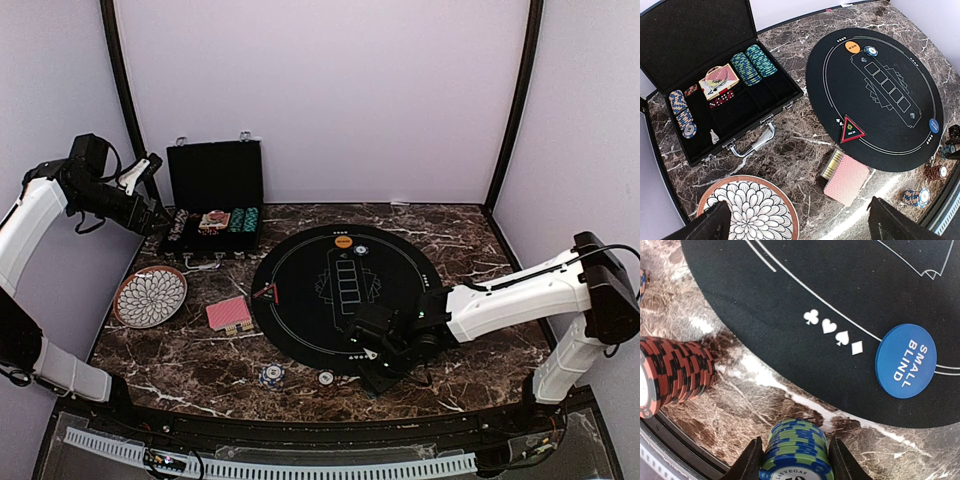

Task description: Distribute texas hold em gaming equipment

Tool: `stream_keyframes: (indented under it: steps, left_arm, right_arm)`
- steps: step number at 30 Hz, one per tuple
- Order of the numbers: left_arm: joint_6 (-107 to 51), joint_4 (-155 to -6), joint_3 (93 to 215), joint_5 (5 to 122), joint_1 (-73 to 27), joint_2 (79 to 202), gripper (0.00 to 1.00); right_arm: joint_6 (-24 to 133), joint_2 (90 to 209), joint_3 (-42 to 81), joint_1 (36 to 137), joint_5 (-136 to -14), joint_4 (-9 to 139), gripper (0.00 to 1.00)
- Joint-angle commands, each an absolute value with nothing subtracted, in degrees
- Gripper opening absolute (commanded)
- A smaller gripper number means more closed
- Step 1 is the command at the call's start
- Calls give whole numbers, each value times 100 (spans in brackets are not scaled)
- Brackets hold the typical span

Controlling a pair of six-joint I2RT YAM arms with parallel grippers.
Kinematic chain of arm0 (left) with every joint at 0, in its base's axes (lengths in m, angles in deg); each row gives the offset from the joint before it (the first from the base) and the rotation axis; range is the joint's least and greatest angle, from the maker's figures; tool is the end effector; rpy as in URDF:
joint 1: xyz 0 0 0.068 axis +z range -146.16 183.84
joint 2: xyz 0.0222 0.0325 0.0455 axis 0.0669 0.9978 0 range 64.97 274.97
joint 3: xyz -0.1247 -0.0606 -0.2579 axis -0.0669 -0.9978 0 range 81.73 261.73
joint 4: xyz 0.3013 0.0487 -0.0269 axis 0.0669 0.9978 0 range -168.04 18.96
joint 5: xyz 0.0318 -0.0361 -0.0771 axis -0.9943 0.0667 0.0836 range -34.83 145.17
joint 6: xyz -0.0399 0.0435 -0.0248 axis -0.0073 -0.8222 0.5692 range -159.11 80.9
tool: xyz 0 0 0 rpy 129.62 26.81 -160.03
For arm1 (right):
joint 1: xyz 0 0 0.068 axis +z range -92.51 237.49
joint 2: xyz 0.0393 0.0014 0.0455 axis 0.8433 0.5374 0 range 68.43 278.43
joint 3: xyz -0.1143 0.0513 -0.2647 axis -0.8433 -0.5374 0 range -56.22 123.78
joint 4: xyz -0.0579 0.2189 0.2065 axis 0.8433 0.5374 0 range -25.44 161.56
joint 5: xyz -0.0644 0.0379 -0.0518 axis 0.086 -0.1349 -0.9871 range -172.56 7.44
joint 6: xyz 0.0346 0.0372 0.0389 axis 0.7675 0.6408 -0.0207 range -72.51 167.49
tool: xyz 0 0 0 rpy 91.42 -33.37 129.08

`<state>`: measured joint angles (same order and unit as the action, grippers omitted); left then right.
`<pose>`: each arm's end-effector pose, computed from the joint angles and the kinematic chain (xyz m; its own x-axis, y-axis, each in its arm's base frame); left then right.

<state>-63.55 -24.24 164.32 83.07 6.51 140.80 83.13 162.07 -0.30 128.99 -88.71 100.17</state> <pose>0.3147 -0.0085 0.3972 -0.5507 0.3404 -0.7621 0.5550 0.8313 -0.0296 0.1135 0.3222 0.1480 -0.7907 -0.5375 -0.2929 -0.5812 0.8094 0.0836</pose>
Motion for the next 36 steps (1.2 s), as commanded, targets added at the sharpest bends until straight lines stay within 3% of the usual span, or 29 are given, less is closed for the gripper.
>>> stream_keyframes:
  steps: [1,8,18,36]
  left_arm:
    - [-6415,-2248,16623,8395,629,13985,99]
    - [-6422,-2241,16628,8389,629,13990,99]
    - [-6459,-2239,16598,8376,630,13956,99]
    - [-6468,-2301,16483,8424,625,13892,99]
  right_arm:
    - [8283,16148,94,12947,-8957,10160,26]
    - [8167,16115,487,12947,-9036,10537,14]
    - [7802,16659,2056,12782,-9329,11161,12]
    - [7142,20198,6081,12115,-9208,10867,10]
